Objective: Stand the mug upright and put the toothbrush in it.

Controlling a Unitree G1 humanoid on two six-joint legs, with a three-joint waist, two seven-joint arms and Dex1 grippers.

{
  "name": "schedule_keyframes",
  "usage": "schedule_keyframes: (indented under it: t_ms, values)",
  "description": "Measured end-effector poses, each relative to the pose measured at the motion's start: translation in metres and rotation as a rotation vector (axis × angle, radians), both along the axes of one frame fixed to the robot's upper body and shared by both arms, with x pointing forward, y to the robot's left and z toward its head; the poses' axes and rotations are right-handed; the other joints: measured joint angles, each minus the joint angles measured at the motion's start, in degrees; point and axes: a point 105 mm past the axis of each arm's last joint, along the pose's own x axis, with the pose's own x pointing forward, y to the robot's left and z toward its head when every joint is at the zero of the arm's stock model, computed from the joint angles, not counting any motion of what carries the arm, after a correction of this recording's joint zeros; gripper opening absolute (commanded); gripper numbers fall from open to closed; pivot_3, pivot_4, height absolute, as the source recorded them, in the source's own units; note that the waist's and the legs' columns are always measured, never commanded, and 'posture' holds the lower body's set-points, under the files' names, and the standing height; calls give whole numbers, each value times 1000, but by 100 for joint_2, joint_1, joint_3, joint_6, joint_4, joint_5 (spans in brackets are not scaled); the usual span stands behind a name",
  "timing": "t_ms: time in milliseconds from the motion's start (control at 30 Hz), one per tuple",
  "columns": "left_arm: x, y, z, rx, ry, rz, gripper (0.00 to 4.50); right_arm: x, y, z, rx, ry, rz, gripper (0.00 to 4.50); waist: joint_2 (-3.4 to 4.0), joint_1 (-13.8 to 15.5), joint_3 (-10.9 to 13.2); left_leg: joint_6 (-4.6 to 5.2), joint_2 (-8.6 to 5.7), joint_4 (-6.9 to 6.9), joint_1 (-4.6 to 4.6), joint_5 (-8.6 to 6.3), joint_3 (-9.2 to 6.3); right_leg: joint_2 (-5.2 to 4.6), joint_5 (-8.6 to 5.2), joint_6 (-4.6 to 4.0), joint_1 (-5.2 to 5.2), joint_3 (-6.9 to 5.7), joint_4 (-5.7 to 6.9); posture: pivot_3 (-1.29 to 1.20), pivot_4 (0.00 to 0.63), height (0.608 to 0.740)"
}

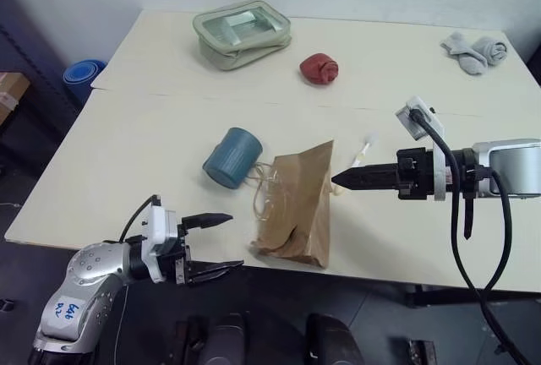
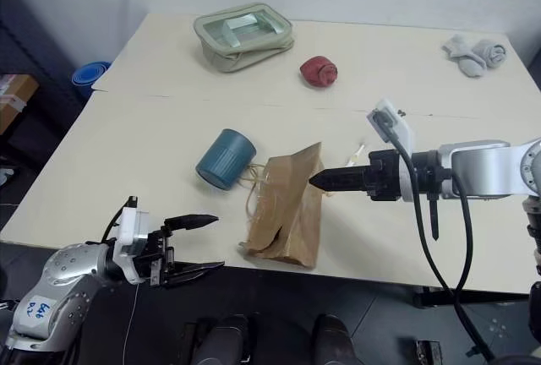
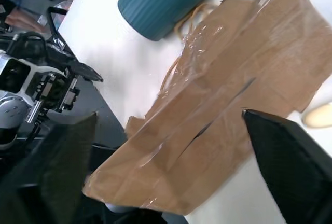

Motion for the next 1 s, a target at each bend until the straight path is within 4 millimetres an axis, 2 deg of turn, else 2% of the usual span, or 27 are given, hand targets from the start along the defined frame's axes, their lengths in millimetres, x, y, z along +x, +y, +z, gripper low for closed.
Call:
schedule_keyframes:
  t_ms: [233, 267, 367, 467, 500, 633, 733, 800, 900, 1000]
  values:
    - [6, 1, 2, 14, -40, 10, 4500, 10, 28, -24, -39, 43, 1, 4464, 0, 1, 0, 0, 2, 2, -1, 0, 1, 2, 4, 6, -5, -1, 8, 0, 150, 740]
    - [6, 1, 2, 11, -40, 13, 4500, 12, 31, -28, -60, 40, -21, 4295, 0, 10, 0, 0, 1, 3, -1, 0, -1, 1, 5, 7, -5, -2, 9, 0, 150, 740]
    - [7, -1, 1, -4, -39, 24, 4500, 18, 33, -42, -120, 46, -88, 3618, 0, 12, 0, 0, 0, 5, -3, 0, -1, 0, 8, 10, -5, -2, 9, 0, 150, 740]
    - [5, 0, -1, -5, -28, 31, 4500, 20, 28, -46, -141, 51, -129, 2497, 0, 2, 0, 0, 1, 5, -3, 0, -1, 0, 8, 10, -5, -2, 9, 0, 150, 740]
    - [5, 0, -2, -5, -25, 35, 4500, 21, 28, -46, -140, 51, -132, 2273, 0, 0, 0, 0, 2, 5, -2, 0, -1, 0, 8, 10, -5, -2, 10, 0, 150, 740]
    - [7, 2, -4, 10, -35, 64, 4500, 23, 13, -41, -141, 47, -173, 823, -1, 17, 0, 0, 0, 6, -3, 0, -1, 0, 8, 10, -5, -1, 9, 0, 150, 740]
    - [9, 2, -2, 2, -44, 75, 4500, 22, 5, -39, -93, 67, -178, 12, 0, 13, 0, 1, 1, 5, -2, -1, 0, 0, 8, 10, -5, -2, 9, 0, 150, 740]
    - [9, 2, -1, 0, -45, 77, 4500, 23, -2, -33, -23, 69, -189, 12, 0, 9, 0, 1, 1, 5, -3, -1, 2, 0, 8, 10, -5, 0, 9, 0, 150, 740]
    - [10, 3, 0, -3, -52, 80, 4500, 17, -8, -9, 127, 37, -127, 12, 0, 10, 0, 1, 2, 4, -2, -1, 2, 1, 8, 10, -5, -1, 10, 0, 150, 740]
    - [11, 5, 1, -4, -55, 89, 4500, 5, -28, 8, 198, 14, -97, 12, 0, 22, 0, 6, 1, 5, -2, -3, 3, 0, 8, 10, -4, -1, 9, 0, 150, 740]
